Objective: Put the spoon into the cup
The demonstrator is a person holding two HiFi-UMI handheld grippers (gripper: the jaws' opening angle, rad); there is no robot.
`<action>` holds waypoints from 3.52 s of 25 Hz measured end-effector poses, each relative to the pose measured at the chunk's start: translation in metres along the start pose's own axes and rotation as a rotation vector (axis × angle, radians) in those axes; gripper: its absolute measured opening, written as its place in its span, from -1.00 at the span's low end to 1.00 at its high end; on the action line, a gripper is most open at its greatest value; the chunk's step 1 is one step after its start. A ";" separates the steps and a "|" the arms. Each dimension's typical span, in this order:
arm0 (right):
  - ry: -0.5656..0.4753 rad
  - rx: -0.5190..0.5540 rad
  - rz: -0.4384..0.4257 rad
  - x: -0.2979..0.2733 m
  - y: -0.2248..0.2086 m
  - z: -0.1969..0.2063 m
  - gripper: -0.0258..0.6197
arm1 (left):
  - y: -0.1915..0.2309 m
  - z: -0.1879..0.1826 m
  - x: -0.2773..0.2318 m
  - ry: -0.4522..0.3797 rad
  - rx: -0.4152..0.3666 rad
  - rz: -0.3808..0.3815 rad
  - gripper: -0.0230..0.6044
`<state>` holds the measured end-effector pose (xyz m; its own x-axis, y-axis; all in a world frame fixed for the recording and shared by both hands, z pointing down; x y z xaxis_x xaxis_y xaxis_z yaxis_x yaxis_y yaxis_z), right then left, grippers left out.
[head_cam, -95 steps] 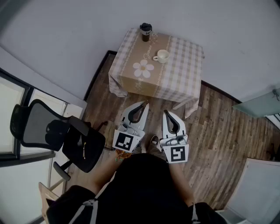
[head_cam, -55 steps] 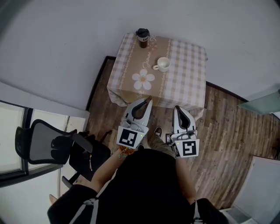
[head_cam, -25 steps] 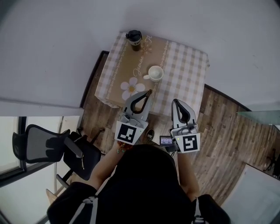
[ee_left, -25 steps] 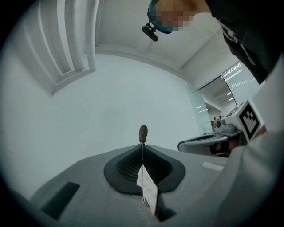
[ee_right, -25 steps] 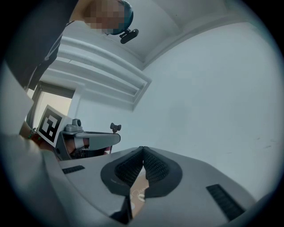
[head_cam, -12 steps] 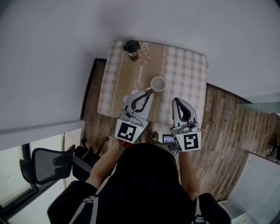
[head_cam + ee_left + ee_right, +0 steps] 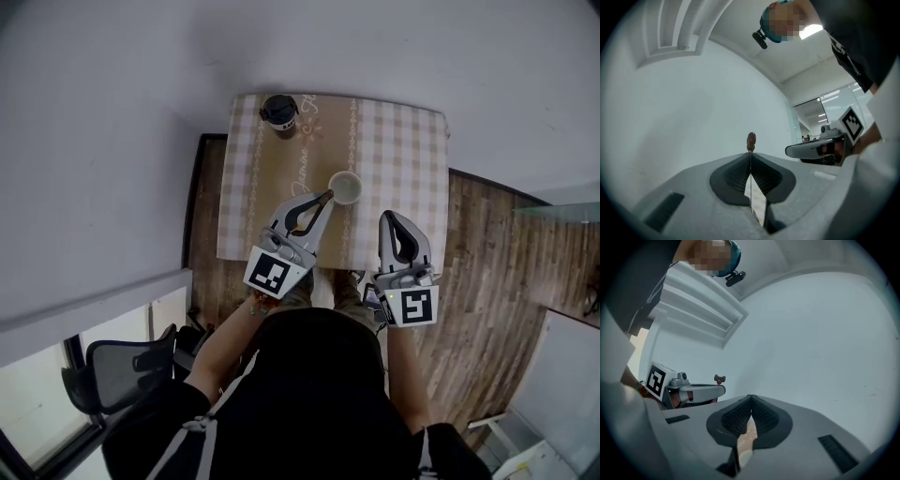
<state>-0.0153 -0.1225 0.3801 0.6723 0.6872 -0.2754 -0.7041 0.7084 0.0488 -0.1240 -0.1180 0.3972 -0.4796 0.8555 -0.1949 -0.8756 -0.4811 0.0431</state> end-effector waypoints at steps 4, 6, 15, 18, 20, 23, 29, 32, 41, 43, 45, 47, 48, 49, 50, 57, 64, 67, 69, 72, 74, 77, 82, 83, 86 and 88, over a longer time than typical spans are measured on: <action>0.042 0.009 -0.001 0.008 -0.019 0.015 -0.92 | 0.001 0.003 -0.009 -0.052 0.030 -0.007 -0.88; 0.053 -0.006 0.008 0.010 -0.029 0.017 -0.92 | 0.004 0.005 -0.013 -0.071 0.024 -0.011 -0.88; 0.073 -0.019 0.021 0.012 -0.048 0.026 -0.92 | 0.016 0.021 -0.043 -0.081 0.030 0.004 -0.88; 0.096 -0.026 0.034 0.011 -0.052 0.028 -0.92 | 0.023 0.037 -0.059 -0.057 0.049 -0.001 -0.88; 0.086 -0.030 0.037 0.011 -0.052 0.024 -0.92 | 0.026 0.049 -0.071 -0.037 0.061 0.005 -0.88; 0.086 -0.037 0.051 0.013 -0.055 0.028 -0.92 | 0.028 0.067 -0.088 -0.007 0.069 0.020 -0.88; 0.106 -0.043 0.079 0.022 -0.058 0.035 -0.92 | 0.028 0.101 -0.109 0.051 0.101 0.031 -0.88; 0.132 -0.039 0.092 0.017 -0.066 0.041 -0.92 | 0.038 0.117 -0.128 0.088 0.131 0.027 -0.88; 0.121 -0.056 0.083 0.013 -0.067 0.049 -0.92 | 0.046 0.170 -0.149 0.179 0.278 -0.008 -0.88; 0.132 -0.057 0.082 0.011 -0.067 0.051 -0.92 | 0.048 0.178 -0.152 0.194 0.303 -0.020 -0.88; 0.154 -0.067 0.079 0.009 -0.069 0.055 -0.92 | 0.053 0.184 -0.156 0.202 0.332 -0.045 -0.88; 0.159 -0.077 0.075 0.007 -0.069 0.055 -0.92 | 0.056 0.188 -0.160 0.208 0.347 -0.063 -0.88; 0.145 -0.079 0.074 0.007 -0.068 0.052 -0.92 | 0.056 0.190 -0.162 0.212 0.348 -0.065 -0.88; 0.134 -0.079 0.074 0.006 -0.069 0.050 -0.92 | 0.055 0.191 -0.164 0.219 0.346 -0.064 -0.88; 0.132 -0.079 0.075 0.006 -0.070 0.050 -0.92 | 0.055 0.193 -0.166 0.226 0.342 -0.064 -0.88; 0.130 -0.079 0.126 0.014 -0.094 0.053 -0.92 | 0.053 0.202 -0.170 0.256 0.335 -0.061 -0.88; 0.136 -0.080 0.123 0.017 -0.094 0.057 -0.92 | 0.049 0.211 -0.170 0.279 0.333 -0.057 -0.88; 0.141 -0.084 0.114 0.016 -0.090 0.059 -0.92 | 0.048 0.213 -0.170 0.287 0.332 -0.057 -0.88; 0.139 -0.082 0.109 0.015 -0.088 0.058 -0.92 | 0.048 0.214 -0.170 0.293 0.328 -0.055 -0.88; 0.137 -0.078 0.108 0.015 -0.088 0.058 -0.92 | 0.046 0.214 -0.170 0.296 0.312 -0.046 -0.88; 0.137 -0.080 0.110 0.016 -0.088 0.059 -0.92 | 0.045 0.214 -0.170 0.300 0.303 -0.040 -0.87; 0.138 -0.080 0.113 0.017 -0.088 0.060 -0.92 | 0.041 0.216 -0.170 0.307 0.292 -0.025 -0.87; 0.131 -0.084 0.112 0.018 -0.088 0.058 -0.92 | 0.035 0.218 -0.170 0.320 0.292 -0.005 -0.75; 0.129 -0.086 0.112 0.018 -0.088 0.057 -0.92 | 0.033 0.219 -0.170 0.324 0.295 -0.002 -0.69; 0.128 -0.085 0.107 0.018 -0.087 0.058 -0.92 | 0.030 0.224 -0.168 0.340 0.302 0.003 -0.67; 0.129 -0.084 0.105 0.018 -0.086 0.058 -0.92 | 0.027 0.229 -0.165 0.354 0.303 0.004 -0.60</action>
<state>0.0706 -0.1614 0.4268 0.5628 0.7265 -0.3943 -0.7893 0.6140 0.0049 -0.0815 -0.2282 0.6548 -0.4805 0.7105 -0.5141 -0.8760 -0.3618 0.3188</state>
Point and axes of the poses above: the fingertips, and each gripper's own axes: x backward along the fingers, y to its left, z out of its underside, the point moved 1 cm from there along x, backward along the fingers, and after that the axes turned 15 degrees about y, right-handed, at the moved point
